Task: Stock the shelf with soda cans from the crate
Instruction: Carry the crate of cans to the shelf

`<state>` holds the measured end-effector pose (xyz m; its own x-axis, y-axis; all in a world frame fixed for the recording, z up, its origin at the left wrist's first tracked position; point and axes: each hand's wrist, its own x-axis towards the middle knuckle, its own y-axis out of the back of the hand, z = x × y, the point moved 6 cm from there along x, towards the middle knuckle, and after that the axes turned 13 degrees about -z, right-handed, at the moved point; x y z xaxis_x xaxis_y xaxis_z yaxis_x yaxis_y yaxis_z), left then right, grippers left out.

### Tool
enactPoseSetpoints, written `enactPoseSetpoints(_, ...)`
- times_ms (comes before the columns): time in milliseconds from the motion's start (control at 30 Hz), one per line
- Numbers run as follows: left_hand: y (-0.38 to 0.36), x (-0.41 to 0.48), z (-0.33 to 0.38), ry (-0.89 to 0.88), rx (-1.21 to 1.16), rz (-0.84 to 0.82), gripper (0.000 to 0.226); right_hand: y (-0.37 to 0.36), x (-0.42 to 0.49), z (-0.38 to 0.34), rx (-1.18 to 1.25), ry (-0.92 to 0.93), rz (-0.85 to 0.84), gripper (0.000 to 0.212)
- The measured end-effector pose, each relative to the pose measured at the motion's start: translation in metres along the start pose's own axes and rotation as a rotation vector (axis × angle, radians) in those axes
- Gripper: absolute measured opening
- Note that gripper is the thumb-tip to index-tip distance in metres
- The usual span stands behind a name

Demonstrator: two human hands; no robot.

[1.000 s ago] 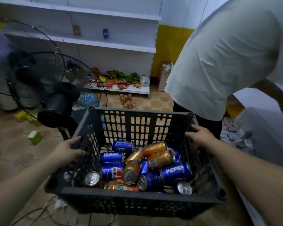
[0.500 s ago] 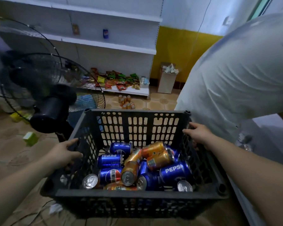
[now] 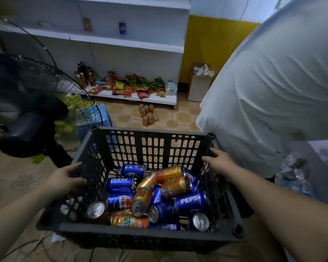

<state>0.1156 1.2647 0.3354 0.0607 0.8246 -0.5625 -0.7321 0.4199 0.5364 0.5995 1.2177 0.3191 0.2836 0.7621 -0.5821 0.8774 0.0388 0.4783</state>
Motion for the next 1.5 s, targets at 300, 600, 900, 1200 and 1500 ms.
enactPoseSetpoints(300,-0.009,0.040,0.007,0.040,-0.029,-0.014,0.073,0.006,0.042,-0.006,-0.037,-0.047,-0.024,0.068)
enactPoseSetpoints(600,-0.008,0.110,0.021,0.042,-0.030,-0.087,0.076,0.000,0.094,-0.003,-0.009,-0.134,0.051,0.074)
enactPoseSetpoints(900,-0.008,0.174,0.037,0.029,-0.002,-0.111,0.075,-0.001,0.138,-0.019,-0.014,-0.165,0.084,0.071)
enactPoseSetpoints(1200,-0.024,0.221,0.077,0.078,-0.008,-0.054,0.074,0.029,0.209,-0.035,0.105,-0.127,0.013,0.068)
enactPoseSetpoints(1500,-0.015,0.271,0.108,0.066,0.057,-0.057,0.074,0.024,0.232,-0.026,0.190,-0.185,0.097,0.068)
